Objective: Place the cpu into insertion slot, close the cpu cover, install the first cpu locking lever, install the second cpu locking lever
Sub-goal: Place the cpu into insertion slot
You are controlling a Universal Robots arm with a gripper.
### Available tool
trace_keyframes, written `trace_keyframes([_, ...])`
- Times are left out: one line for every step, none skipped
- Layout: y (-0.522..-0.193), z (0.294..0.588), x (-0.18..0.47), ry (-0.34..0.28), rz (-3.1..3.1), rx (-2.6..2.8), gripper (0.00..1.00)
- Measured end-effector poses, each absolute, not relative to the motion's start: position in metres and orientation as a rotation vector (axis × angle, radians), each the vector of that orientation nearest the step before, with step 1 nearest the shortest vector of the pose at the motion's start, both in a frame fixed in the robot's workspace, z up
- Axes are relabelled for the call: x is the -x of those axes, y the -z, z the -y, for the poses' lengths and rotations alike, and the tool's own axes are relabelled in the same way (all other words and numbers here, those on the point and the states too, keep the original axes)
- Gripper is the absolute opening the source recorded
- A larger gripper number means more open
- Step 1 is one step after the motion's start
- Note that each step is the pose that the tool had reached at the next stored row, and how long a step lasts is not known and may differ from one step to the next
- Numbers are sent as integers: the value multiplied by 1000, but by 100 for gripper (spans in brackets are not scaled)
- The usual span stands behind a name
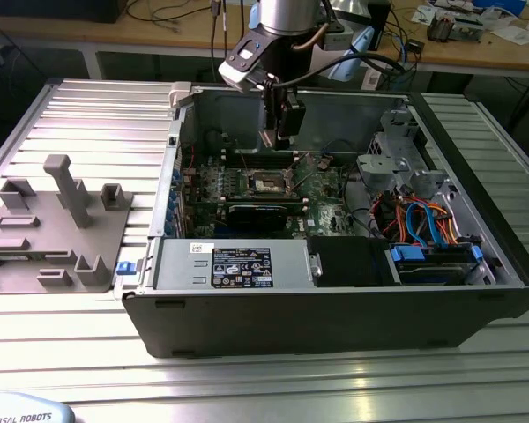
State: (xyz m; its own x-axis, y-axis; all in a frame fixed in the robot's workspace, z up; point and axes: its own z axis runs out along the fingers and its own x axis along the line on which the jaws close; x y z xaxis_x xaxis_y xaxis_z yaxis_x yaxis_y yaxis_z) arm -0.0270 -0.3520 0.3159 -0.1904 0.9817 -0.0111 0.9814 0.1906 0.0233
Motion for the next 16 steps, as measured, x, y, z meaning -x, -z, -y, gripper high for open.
trace_keyframes([-316,352,27,-17,-2406,-1984,54])
trace_keyframes([-316,352,27,-17,-2405,-1984,54])
trace_keyframes([-316,352,27,-17,-2405,-1984,54])
trace_keyframes([-316,352,27,-17,-2405,-1984,54])
trace_keyframes([-316,352,27,-17,-2405,-1984,54])
trace_keyframes([-316,352,27,-17,-2405,-1984,54])
trace_keyframes([-316,352,27,-17,-2405,-1984,54])
trace_keyframes([-316,352,27,-17,-2405,-1984,54])
trace_keyframes([-316,352,27,-17,-2405,-1984,54])
trace_keyframes([-316,352,27,-17,-2405,-1984,54])
trace_keyframes([-316,352,27,-17,-2405,-1984,54])
trace_keyframes([-316,352,27,-17,-2405,-1985,54])
trace_keyframes([-316,352,27,-17,-2403,-1987,54])
trace_keyframes([-316,352,27,-17,-2401,-1989,54])
trace_keyframes([-316,352,27,-17,-2395,-1997,54])
trace_keyframes([-316,352,27,-17,-2384,-2010,54])
